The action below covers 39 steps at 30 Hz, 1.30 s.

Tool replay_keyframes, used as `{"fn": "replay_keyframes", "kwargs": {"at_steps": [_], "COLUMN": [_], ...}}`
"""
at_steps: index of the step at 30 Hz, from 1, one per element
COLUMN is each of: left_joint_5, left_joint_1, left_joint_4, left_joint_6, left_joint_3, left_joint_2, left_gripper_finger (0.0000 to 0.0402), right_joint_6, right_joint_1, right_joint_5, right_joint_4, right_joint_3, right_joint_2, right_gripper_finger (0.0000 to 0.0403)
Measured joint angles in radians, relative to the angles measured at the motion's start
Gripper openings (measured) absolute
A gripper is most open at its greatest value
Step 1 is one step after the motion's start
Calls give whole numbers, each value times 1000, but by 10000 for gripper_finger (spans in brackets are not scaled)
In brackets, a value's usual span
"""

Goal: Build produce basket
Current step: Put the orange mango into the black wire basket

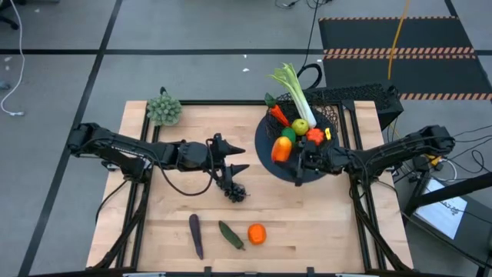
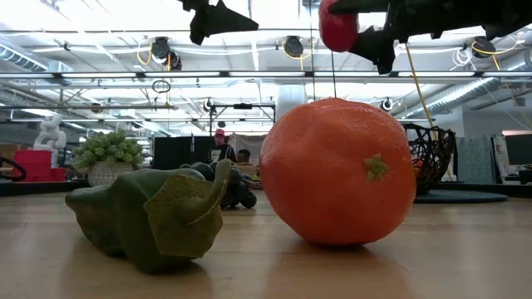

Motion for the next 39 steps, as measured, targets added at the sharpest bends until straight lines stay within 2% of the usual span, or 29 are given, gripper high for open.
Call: {"fn": "replay_keyframes", "kwargs": {"at_steps": [11,16,18,22,25,32,39], "left_joint_5": [0,0,0,0,0,0,9], "left_joint_1": [0,0,0,0,0,0,-2], "left_joint_4": [-14,-18,-18,-15,-16,-16,-19], "left_joint_6": [-1,-1,-1,-1,-1,-2,-26], "left_joint_3": [0,0,0,0,0,0,0], "left_joint_2": [0,0,0,0,0,0,0], "left_gripper_finger": [278,278,278,278,278,278,278], "right_joint_6": [-49,-128,-132,-95,-70,-74,-89], "right_joint_1": [-84,-211,-286,-441,-537,-691,-806], "right_joint_5": [34,146,152,5,-91,-205,-264], "right_joint_4": [-66,-77,-74,-115,-222,-412,-419], "right_joint_3": [0,0,0,5,33,126,146], "right_joint_2": [0,0,9,11,21,68,176], "right_gripper_finger": [270,270,270,270,270,270,271]}}
